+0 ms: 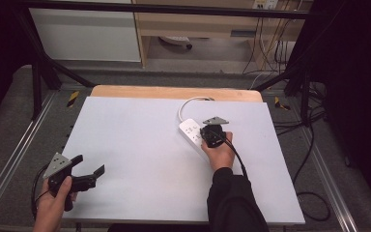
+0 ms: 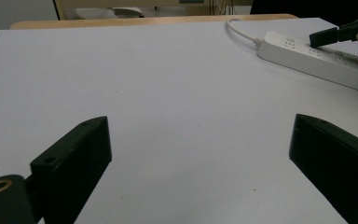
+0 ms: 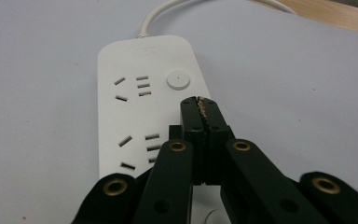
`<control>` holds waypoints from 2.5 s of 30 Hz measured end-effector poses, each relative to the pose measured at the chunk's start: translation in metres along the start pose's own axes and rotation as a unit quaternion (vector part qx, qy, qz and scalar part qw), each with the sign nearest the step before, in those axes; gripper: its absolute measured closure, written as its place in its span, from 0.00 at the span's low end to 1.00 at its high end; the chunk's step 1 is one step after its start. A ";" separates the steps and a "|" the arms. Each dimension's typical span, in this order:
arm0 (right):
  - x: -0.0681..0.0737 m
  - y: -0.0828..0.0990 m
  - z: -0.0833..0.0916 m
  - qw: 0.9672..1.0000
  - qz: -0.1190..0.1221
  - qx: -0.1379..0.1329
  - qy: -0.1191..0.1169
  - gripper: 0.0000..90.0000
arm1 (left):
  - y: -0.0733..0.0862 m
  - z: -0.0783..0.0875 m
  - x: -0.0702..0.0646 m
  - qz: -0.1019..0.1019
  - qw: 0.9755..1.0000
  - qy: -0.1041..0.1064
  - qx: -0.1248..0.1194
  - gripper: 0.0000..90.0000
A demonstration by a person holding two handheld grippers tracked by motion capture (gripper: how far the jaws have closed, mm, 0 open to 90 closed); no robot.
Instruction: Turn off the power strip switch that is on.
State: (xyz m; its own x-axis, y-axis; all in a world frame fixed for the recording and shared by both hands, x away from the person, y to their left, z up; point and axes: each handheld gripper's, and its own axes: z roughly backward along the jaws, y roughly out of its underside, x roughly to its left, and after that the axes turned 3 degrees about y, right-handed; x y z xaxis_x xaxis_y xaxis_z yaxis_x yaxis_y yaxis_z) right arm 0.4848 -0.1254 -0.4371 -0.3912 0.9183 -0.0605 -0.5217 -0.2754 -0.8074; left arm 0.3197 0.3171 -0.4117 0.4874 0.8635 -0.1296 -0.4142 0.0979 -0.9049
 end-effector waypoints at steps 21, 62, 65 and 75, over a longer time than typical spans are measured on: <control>0.000 0.000 0.000 1.000 -0.007 -0.001 -0.001 1.00 | 0.001 -0.003 0.000 -0.001 1.000 0.000 0.005 0.06; -0.022 -0.006 0.014 0.997 -0.062 -0.031 -0.016 0.85 | 0.002 -0.005 0.001 0.003 1.000 -0.004 0.012 0.06; -0.023 -0.008 0.016 0.997 -0.067 -0.039 -0.014 0.76 | 0.003 -0.005 0.001 0.002 1.000 -0.005 0.014 0.06; -0.028 -0.019 0.019 0.996 -0.060 -0.056 -0.016 0.29 | 0.003 -0.004 -0.001 -0.001 1.000 -0.001 0.013 0.06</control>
State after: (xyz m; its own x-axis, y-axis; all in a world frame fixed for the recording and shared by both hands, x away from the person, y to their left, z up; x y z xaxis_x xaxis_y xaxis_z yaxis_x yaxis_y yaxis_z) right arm 0.4913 -0.1510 -0.4094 -0.3566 0.9324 0.0582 -0.4787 -0.1289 -0.8685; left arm 0.3209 0.3142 -0.4155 0.4865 0.8643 -0.1274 -0.4330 0.1119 -0.8944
